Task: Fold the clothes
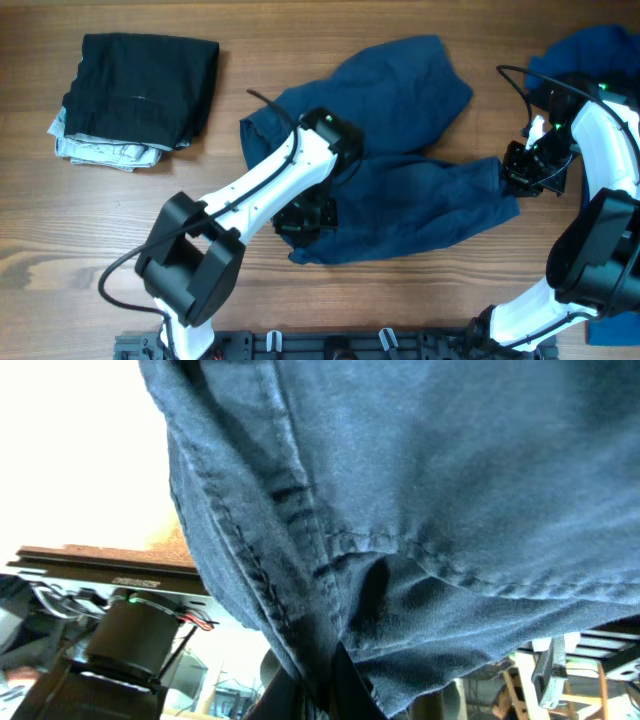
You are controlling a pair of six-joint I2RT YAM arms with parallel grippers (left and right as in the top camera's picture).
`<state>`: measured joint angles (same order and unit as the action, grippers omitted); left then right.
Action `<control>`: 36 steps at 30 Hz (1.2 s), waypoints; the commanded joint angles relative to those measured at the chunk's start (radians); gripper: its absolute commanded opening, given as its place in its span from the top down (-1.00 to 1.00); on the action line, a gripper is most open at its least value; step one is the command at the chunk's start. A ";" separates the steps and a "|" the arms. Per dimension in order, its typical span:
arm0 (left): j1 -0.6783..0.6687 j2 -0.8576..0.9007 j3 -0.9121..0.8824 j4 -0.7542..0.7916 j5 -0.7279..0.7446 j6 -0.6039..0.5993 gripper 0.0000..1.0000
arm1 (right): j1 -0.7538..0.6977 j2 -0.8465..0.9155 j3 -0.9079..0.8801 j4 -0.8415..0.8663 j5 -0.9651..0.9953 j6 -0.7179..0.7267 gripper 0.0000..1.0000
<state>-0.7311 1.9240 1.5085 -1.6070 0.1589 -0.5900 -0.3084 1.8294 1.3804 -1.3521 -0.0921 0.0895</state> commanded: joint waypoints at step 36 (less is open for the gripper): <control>0.452 -0.172 -0.053 0.484 -0.004 -0.017 0.04 | 0.003 -0.006 0.401 -0.027 -0.123 -0.074 -1.00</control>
<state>-0.3439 1.7245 1.4761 -1.1725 0.1467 -0.6071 -0.3080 1.8305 1.7729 -1.4120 -0.1883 0.0288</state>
